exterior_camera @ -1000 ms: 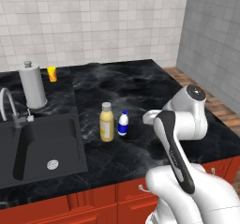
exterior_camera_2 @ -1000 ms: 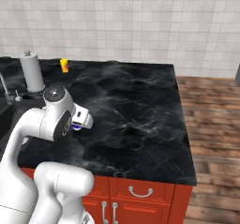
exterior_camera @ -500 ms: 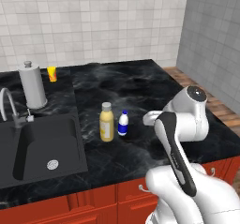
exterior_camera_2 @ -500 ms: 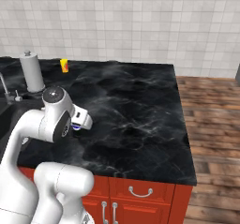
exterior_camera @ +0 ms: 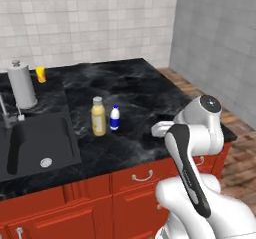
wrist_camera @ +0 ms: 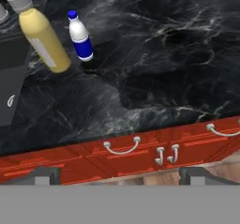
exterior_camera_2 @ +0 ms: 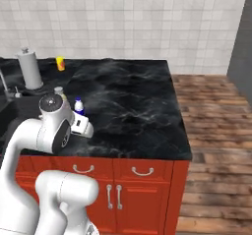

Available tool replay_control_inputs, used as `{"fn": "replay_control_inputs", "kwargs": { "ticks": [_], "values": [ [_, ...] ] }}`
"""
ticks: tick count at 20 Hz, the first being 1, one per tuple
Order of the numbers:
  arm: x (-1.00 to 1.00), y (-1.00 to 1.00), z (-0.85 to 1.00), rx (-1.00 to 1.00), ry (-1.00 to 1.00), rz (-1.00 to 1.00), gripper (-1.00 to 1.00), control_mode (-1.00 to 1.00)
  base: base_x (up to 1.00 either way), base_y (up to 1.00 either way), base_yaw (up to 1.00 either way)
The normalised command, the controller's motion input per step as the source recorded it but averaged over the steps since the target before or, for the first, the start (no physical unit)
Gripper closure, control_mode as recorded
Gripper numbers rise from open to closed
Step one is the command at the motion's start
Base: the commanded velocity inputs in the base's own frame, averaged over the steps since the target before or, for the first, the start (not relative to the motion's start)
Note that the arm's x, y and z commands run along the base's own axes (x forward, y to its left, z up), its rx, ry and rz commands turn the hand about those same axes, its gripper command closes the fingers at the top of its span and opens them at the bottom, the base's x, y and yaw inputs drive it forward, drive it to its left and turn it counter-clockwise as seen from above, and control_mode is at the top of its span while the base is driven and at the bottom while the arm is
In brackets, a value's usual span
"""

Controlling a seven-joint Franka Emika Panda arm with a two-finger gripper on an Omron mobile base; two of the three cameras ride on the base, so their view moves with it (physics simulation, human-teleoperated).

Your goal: Place the drinks on the dining counter in a tight cluster.

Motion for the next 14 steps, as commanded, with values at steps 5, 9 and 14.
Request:
{"fn": "replay_control_inputs", "kwargs": {
  "ticks": [5, 9, 14],
  "values": [
    [0.0, 0.0, 0.0, 0.0, 0.0, 0.0, -1.0, 1.0, -0.13, 0.09, -0.83],
    [0.0, 0.0, 0.0, 0.0, 0.0, 0.0, -1.0, 1.0, -0.05, 0.02, -0.91],
    [0.0, 0.0, 0.0, 0.0, 0.0, 0.0, -1.0, 1.0, -0.03, 0.02, -0.92]
  ]
}}
